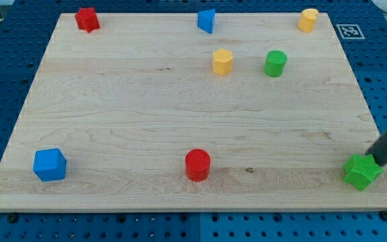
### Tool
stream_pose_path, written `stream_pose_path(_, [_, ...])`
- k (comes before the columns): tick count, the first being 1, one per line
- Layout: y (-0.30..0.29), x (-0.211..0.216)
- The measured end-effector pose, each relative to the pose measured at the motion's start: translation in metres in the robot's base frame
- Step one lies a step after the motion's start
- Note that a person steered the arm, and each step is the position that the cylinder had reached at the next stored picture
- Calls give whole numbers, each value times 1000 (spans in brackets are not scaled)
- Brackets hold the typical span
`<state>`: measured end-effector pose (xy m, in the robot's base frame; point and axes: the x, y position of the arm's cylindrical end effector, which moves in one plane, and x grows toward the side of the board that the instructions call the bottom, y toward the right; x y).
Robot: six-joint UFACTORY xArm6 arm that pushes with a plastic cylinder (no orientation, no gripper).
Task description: Move your arm right to the red circle
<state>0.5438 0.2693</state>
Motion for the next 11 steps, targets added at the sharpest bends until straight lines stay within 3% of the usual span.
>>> stream_pose_path(2, [-62,-58])
stream_pose_path(3, [-87,-59])
stream_pose_path(7, [-89,-60])
stream_pose_path(9, [-174,-21])
stream_pose_path(11, [-185,59])
